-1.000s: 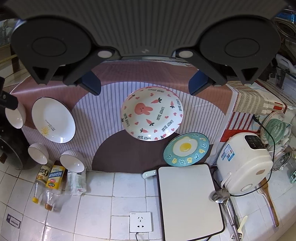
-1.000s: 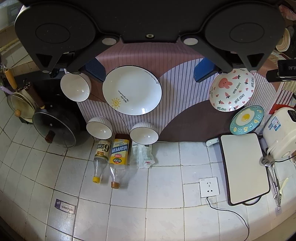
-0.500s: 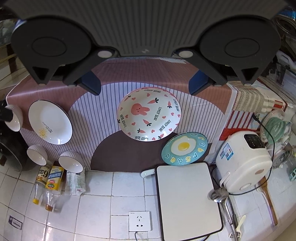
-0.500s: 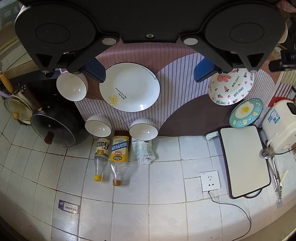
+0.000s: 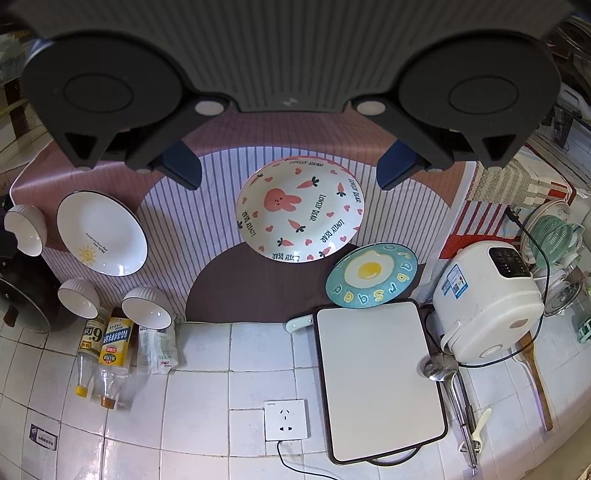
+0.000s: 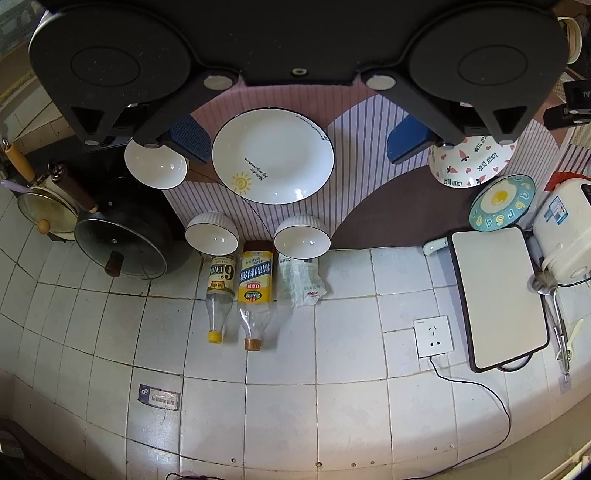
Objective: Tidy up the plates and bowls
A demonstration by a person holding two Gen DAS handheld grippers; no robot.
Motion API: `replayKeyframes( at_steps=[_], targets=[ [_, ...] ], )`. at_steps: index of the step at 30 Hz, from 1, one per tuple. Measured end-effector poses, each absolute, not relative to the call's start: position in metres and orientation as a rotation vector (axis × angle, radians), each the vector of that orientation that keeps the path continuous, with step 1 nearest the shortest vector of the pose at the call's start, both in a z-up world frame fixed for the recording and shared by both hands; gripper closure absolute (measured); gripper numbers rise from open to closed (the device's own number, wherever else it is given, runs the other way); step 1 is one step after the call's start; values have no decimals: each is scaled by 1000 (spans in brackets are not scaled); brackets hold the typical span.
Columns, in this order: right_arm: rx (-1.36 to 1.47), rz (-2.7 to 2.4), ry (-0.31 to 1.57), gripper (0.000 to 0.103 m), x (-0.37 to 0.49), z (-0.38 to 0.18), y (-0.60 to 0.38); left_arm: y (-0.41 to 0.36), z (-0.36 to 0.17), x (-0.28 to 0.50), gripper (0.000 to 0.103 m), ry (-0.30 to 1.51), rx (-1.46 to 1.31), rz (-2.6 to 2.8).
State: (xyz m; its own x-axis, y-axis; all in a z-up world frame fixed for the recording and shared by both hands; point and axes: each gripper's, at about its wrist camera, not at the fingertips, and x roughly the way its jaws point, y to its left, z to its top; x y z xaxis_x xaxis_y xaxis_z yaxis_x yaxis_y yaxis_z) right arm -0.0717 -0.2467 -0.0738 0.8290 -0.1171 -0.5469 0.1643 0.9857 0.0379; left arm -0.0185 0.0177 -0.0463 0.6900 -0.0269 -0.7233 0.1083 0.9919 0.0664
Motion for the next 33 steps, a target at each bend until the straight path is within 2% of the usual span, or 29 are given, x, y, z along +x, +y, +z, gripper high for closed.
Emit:
replayKeyframes(
  at_steps=[14,33],
  targets=[
    [-51,-176,581,0,-72,-88,-230,20,-55,-18,1,828,111,-65],
    [-51,-108,613,0,-59,-94,-219,37,-69,1,0,876,104,-2]
  ],
)
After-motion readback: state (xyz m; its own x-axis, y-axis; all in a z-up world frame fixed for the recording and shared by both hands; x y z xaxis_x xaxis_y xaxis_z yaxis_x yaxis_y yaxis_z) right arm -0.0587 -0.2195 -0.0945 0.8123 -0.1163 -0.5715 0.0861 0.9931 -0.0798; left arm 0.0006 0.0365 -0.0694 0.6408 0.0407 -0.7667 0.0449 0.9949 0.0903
